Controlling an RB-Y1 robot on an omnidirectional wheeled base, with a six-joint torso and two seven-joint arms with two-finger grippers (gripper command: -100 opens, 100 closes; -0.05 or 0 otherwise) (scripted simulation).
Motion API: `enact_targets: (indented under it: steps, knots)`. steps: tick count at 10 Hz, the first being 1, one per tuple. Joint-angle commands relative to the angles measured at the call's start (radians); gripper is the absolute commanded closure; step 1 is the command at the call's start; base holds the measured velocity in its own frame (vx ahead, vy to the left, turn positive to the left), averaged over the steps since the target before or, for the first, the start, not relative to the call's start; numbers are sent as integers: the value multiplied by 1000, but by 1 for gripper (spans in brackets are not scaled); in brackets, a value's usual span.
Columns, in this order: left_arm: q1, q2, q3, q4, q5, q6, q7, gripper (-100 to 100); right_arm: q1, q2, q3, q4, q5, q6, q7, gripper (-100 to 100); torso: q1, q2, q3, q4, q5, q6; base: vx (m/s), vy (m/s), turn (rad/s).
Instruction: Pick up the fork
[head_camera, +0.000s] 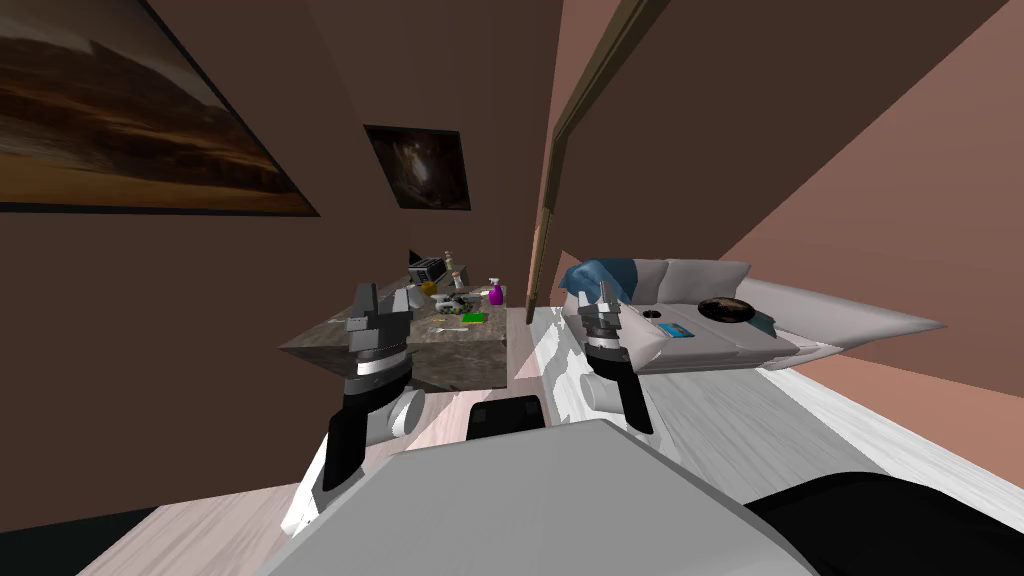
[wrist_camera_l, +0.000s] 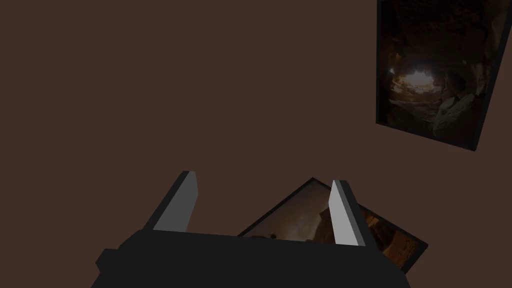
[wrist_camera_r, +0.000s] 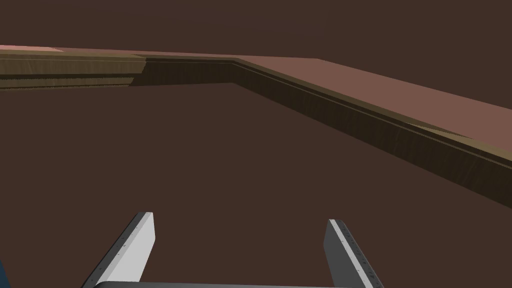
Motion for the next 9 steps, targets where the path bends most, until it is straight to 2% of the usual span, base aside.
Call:
enact_targets:
  steps: [1, 2, 3, 5, 8, 9]
  knots:
    - [-13, 34, -4, 6, 1, 48, -4, -100, 0, 0, 0, 0, 0, 0, 0, 0, 0, 0, 0, 0, 0, 0, -16, -5, 40]
    - [-22, 51, -6, 10, 2, 71, -7, -100, 0, 0, 0, 0, 0, 0, 0, 0, 0, 1, 0, 0, 0, 0, -27, -5, 69]
    - [-22, 51, -6, 10, 2, 80, -7, -100, 0, 0, 0, 0, 0, 0, 0, 0, 0, 1, 1, 0, 0, 0, -19, -4, 15]
    - [-45, 90, -12, 22, 4, 142, -14, -100, 0, 0, 0, 0, 0, 0, 0, 0, 0, 1, 1, 0, 0, 0, -25, -2, 44]
    - [-61, 111, -15, 31, 6, 217, -18, -100, 0, 0, 0, 0, 0, 0, 0, 0, 0, 1, 1, 0, 0, 0, -17, -2, 24]
    - [-78, 132, -17, 41, 7, 251, -21, -100, 0, 0, 0, 0, 0, 0, 0, 0, 0, 1, 0, 0, 0, 0, -17, 4, 49]
